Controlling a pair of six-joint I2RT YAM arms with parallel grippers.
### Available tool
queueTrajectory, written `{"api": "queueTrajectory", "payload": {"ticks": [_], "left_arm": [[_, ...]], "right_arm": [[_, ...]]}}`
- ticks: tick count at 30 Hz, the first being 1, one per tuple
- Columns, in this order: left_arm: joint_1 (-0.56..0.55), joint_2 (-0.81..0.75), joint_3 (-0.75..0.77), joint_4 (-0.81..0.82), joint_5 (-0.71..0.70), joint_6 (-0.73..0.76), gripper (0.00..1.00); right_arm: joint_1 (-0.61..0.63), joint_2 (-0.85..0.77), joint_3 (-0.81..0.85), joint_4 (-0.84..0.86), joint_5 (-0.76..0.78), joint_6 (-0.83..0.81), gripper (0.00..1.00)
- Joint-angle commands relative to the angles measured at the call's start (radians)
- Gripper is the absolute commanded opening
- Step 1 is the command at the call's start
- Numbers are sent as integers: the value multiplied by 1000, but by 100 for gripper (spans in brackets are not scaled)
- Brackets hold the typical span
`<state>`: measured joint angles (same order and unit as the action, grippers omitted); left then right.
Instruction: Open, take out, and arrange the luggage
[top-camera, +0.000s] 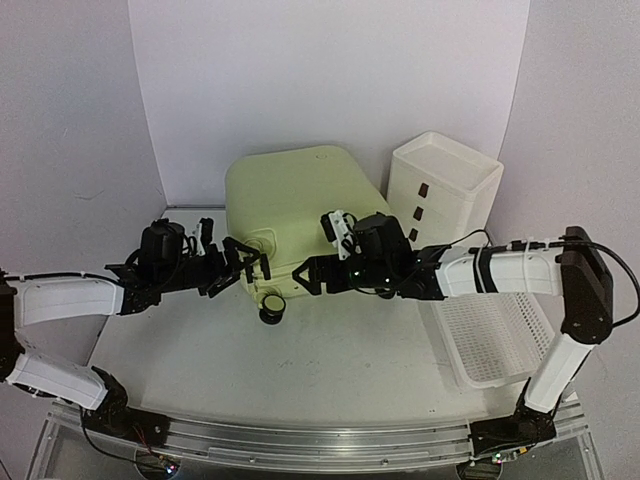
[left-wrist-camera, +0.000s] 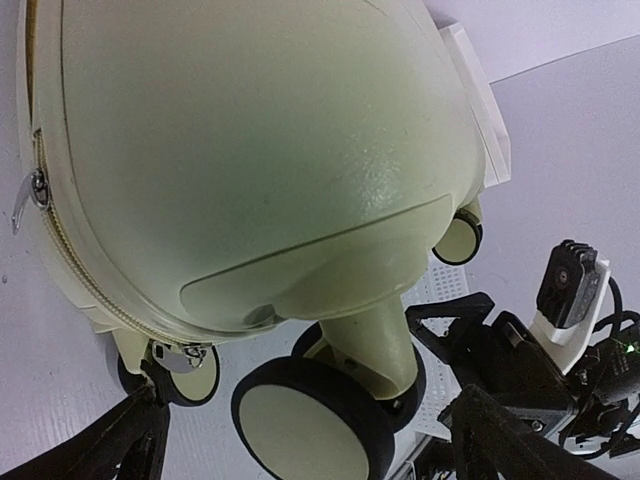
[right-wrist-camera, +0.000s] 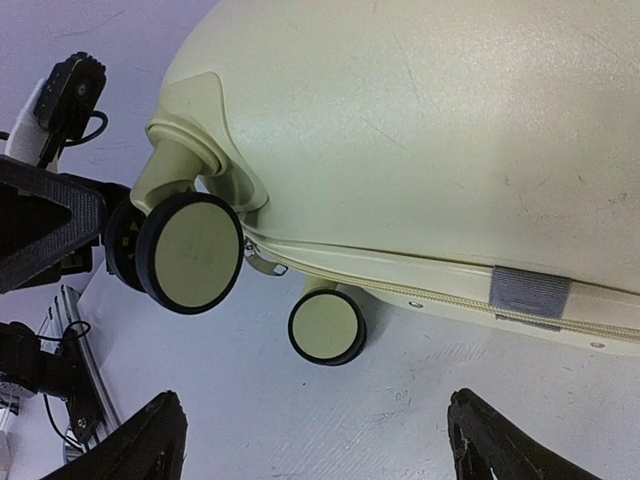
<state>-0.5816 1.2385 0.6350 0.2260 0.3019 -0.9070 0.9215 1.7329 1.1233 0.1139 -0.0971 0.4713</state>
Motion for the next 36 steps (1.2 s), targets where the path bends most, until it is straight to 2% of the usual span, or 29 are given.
{"api": "queueTrajectory", "payload": {"ticks": [1, 8, 16, 18, 22, 29, 33, 36], "left_arm": [[3, 52, 89, 24, 111, -22, 100], [3, 131, 158, 25, 243, 22, 100], [3, 206, 180, 23, 221, 54, 97], [3, 206, 178, 20, 206, 66, 89], [3, 185, 168, 8, 183, 112, 65], [3, 94, 170, -153, 82, 218, 47], [2, 60, 182, -206, 68, 271, 24], [3, 47, 193, -220, 68, 287, 14]], "right_arm": [[0, -83, -29, 62, 39, 10, 90], [0, -137, -87, 66, 77, 0, 90], [0, -136, -114, 71, 70, -16, 89], [0, -137, -119, 76, 74, -20, 89], [0, -132, -119, 78, 71, -35, 89], [7, -47, -87, 94, 27, -73, 84], [23, -16, -106, 165, 28, -79, 82], [34, -14, -121, 210, 32, -95, 82]]}}
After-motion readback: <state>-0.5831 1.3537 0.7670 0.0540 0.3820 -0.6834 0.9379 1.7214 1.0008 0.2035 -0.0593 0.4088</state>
